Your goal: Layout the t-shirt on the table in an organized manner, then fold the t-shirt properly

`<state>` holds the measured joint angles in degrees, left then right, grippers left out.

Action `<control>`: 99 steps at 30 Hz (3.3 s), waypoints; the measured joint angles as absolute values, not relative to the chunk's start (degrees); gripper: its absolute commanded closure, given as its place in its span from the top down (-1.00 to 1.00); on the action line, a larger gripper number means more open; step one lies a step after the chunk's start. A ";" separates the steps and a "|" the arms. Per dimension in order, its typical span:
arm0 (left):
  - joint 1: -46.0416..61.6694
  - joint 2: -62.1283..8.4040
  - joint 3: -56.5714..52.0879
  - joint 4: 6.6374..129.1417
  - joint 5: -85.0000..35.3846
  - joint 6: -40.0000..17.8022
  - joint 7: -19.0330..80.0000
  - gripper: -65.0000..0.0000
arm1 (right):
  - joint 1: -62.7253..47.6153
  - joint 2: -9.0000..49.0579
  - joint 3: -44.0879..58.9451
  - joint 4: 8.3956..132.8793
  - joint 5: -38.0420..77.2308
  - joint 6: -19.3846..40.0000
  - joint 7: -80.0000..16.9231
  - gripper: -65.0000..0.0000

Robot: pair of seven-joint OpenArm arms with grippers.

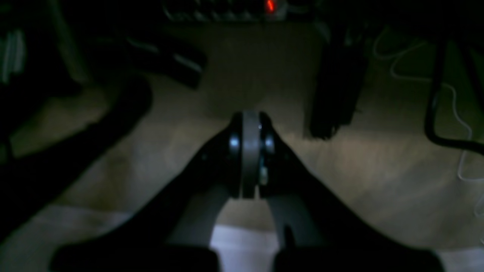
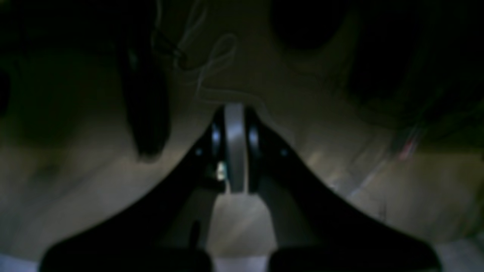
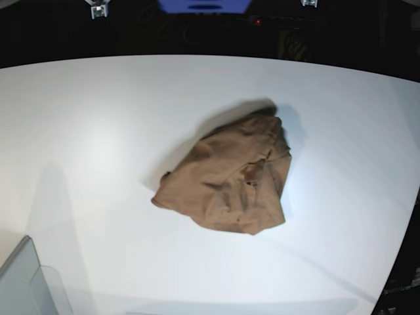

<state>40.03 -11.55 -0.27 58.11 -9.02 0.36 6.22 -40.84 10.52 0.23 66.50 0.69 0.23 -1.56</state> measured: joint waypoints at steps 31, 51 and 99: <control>54.02 -1.10 -12.64 113.67 -9.10 -0.10 7.46 -0.92 | -42.81 12.03 -3.79 116.25 9.21 0.36 -18.50 -0.40; 33.98 -0.27 -6.33 114.87 -9.08 0.45 7.70 0.21 | -43.09 11.11 -4.19 115.31 9.26 0.34 -18.50 0.00; 3.97 4.38 1.96 100.79 -8.99 0.51 28.58 -1.00 | -42.59 12.36 -3.97 112.60 9.02 0.21 -18.44 0.00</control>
<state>3.97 4.38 1.96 100.79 -8.99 0.51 28.58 -42.59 12.36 -3.97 112.60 9.02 0.21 -18.44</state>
